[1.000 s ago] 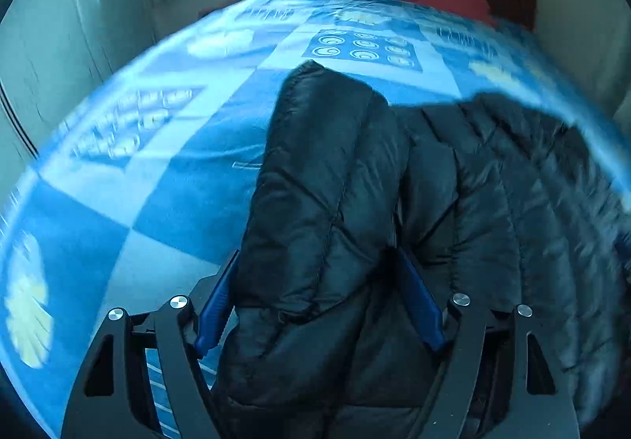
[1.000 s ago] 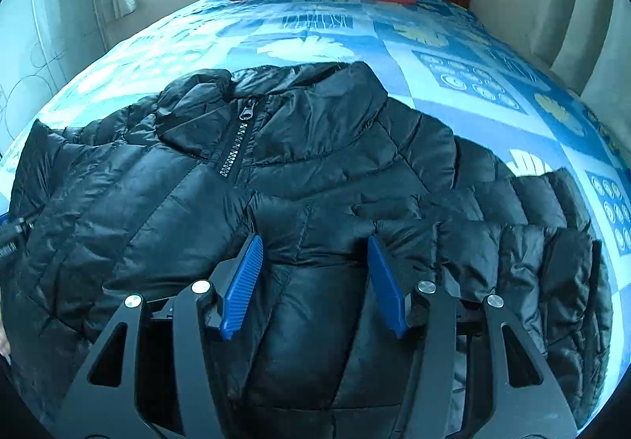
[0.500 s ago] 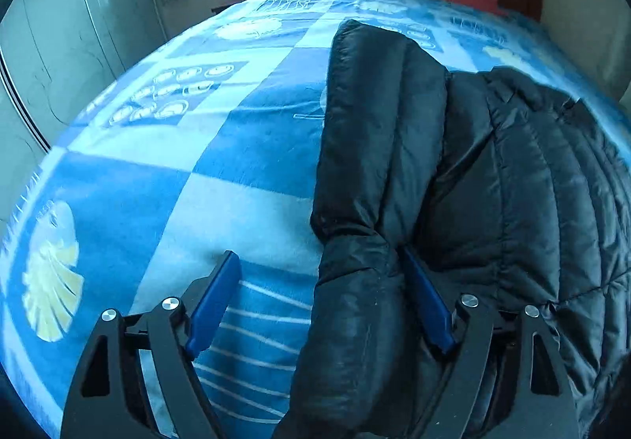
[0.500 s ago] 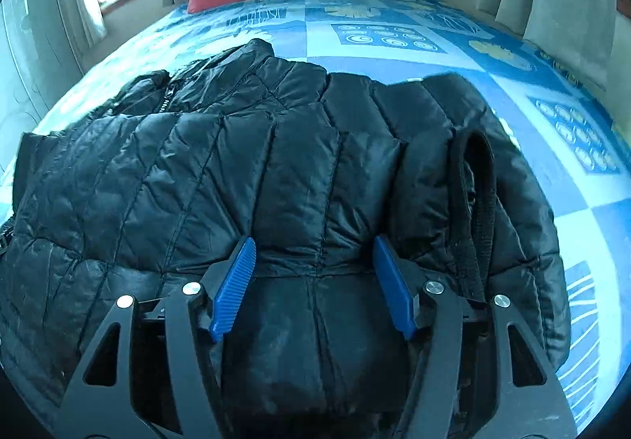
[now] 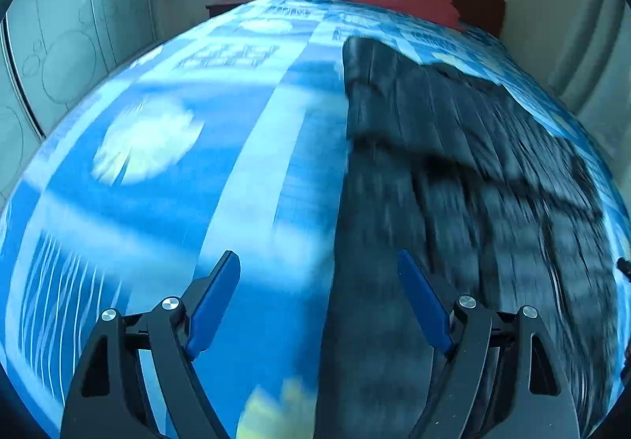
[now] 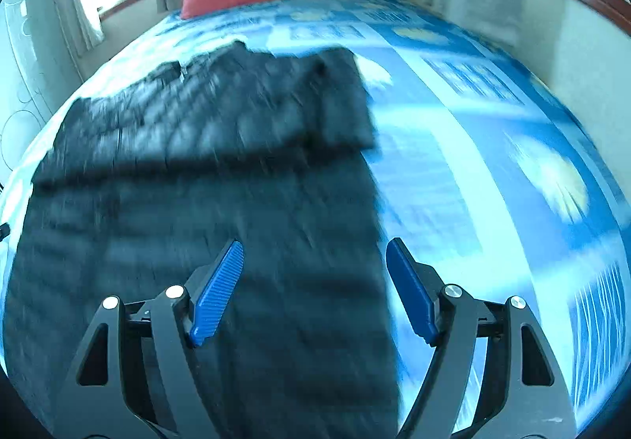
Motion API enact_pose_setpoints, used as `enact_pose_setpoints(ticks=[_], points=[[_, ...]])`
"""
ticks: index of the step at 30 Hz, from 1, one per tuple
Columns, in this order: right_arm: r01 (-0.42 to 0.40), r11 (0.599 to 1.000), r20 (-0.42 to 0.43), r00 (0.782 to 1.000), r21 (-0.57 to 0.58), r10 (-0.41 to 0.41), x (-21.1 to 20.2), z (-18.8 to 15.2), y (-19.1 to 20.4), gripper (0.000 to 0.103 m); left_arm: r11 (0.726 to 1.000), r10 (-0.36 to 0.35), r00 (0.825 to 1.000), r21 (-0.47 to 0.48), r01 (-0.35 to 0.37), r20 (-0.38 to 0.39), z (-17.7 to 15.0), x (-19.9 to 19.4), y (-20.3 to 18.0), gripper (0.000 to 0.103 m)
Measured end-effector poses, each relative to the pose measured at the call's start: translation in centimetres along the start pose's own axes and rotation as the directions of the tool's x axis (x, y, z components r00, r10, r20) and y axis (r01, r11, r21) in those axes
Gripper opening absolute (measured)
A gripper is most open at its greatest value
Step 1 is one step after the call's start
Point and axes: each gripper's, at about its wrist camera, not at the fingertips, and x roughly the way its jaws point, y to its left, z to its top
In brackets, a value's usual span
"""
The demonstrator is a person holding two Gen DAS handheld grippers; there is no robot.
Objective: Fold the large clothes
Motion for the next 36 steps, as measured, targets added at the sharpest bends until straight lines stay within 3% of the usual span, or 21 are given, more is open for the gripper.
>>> enact_pose_setpoints(ticks=[6, 9, 13, 17, 20, 22, 24, 27, 33, 36], points=[[0.025, 1.000, -0.065, 0.998, -0.008, -0.026, -3.1, -7.8, -2.0, 0.075, 0.995, -0.097, 0.992, -0.043, 0.094, -0.084, -6.7, -2.5, 1.4, 0.081], [0.009, 1.000, -0.091, 0.996, 0.012, -0.008, -3.8, -10.1, -2.5, 0.075, 0.992, -0.109, 0.987, -0.068, 0.102, -0.120, -9.1, -2.8, 1.9, 0.081], [-0.016, 0.999, -0.099, 0.995, 0.028, 0.019, -4.3, -12.0, -2.7, 0.075, 0.994, -0.106, 0.987, -0.012, 0.105, -0.117, -11.4, -4.3, 1.0, 0.081], [-0.054, 0.997, -0.108, 0.992, 0.056, 0.060, -4.9, -13.4, -2.7, 0.075, 0.991, -0.136, 0.982, -0.018, 0.135, -0.129, -13.3, -5.0, 0.9, 0.081], [-0.077, 0.996, -0.112, 0.990, 0.051, 0.082, -5.6, -14.1, -2.6, 0.065, 0.988, -0.152, 0.980, -0.007, 0.152, -0.131, -14.1, -5.5, 0.5, 0.078], [-0.105, 0.993, -0.126, 0.986, 0.058, 0.112, -6.0, -14.4, -2.5, 0.051, 0.981, -0.191, 0.970, -0.001, 0.193, -0.151, -14.6, -5.7, -0.1, 0.077], [-0.116, 0.992, -0.135, 0.983, 0.044, 0.121, -6.5, -14.8, -2.1, 0.049, 0.979, -0.197, 0.969, 0.024, 0.203, -0.151, -15.3, -6.2, -0.6, 0.076], [-0.135, 0.990, -0.138, 0.981, 0.042, 0.139, -6.9, -15.2, -1.9, 0.039, 0.977, -0.203, 0.969, 0.042, 0.211, -0.138, -15.7, -6.6, -1.0, 0.064], [-0.183, 0.981, -0.122, 0.974, 0.061, 0.189, -8.2, -15.6, -1.8, 0.014, 0.974, -0.211, 0.973, 0.061, 0.217, -0.099, -15.7, -7.6, -1.3, 0.026], [-0.205, 0.976, -0.112, 0.971, 0.071, 0.212, -9.0, -15.3, -1.9, 0.010, 0.974, -0.208, 0.975, 0.069, 0.213, -0.075, -15.4, -8.3, -1.4, 0.014]])
